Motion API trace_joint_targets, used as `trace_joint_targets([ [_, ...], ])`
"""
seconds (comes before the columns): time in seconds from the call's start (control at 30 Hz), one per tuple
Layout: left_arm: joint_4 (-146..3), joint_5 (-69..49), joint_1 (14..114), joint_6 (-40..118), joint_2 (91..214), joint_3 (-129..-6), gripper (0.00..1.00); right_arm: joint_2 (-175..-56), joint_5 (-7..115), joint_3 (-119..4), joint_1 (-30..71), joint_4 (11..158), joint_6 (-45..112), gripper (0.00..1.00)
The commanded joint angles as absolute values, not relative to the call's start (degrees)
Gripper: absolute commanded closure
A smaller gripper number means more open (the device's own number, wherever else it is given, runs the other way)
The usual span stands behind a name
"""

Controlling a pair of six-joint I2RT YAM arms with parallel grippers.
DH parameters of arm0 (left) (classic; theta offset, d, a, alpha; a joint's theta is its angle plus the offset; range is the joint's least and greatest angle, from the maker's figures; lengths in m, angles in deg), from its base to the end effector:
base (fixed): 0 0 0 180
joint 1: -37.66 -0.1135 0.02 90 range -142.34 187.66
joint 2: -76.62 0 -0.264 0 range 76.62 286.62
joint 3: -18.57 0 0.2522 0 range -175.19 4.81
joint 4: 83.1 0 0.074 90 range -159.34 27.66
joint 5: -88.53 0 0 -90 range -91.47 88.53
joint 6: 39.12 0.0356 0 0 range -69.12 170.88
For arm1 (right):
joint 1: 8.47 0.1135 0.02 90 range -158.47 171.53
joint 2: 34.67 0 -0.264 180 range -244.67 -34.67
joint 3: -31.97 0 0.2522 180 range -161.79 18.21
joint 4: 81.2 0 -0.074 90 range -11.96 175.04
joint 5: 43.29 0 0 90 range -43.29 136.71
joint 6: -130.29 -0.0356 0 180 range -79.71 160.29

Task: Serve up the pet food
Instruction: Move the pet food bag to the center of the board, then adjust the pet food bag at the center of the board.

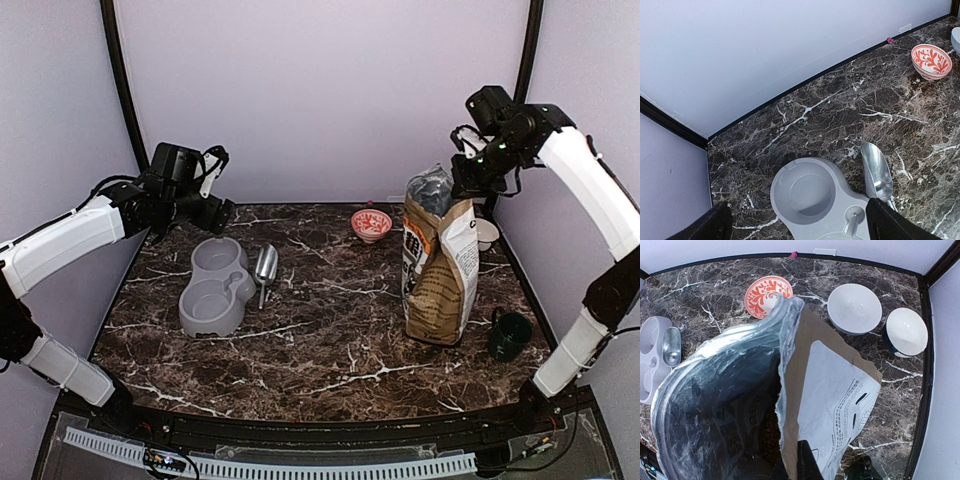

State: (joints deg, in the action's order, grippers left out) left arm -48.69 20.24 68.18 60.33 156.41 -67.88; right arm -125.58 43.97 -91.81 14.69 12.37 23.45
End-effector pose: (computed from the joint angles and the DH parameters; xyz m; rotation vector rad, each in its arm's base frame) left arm 0.2810 -0.1504 0.3527 0.4678 1.9668 0.1569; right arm 0.2775 0.1169 0.4262 -0.1190 2.5161 0.2270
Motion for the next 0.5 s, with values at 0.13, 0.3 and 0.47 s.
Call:
trace_joint_targets([
  [0.13, -49.54, 20.59, 68.33, 60.72, 154.27, -67.44, 0.05, -136.4, 42.62, -102.76, 23.17, 21.02, 19.51, 1.0],
  [0.3, -49.26, 20.39, 68.33, 60.63, 154.01, -67.69, 0.04, -145.6, 43.09, -110.97, 28.18, 21.22, 17.47, 1.0],
  [0.47, -49.51, 22.15, 68.25, 61.06, 153.44, -67.4, 0.04, -155.38, 45.7, -116.23, 34.46, 23.51, 15.19, 1.0],
])
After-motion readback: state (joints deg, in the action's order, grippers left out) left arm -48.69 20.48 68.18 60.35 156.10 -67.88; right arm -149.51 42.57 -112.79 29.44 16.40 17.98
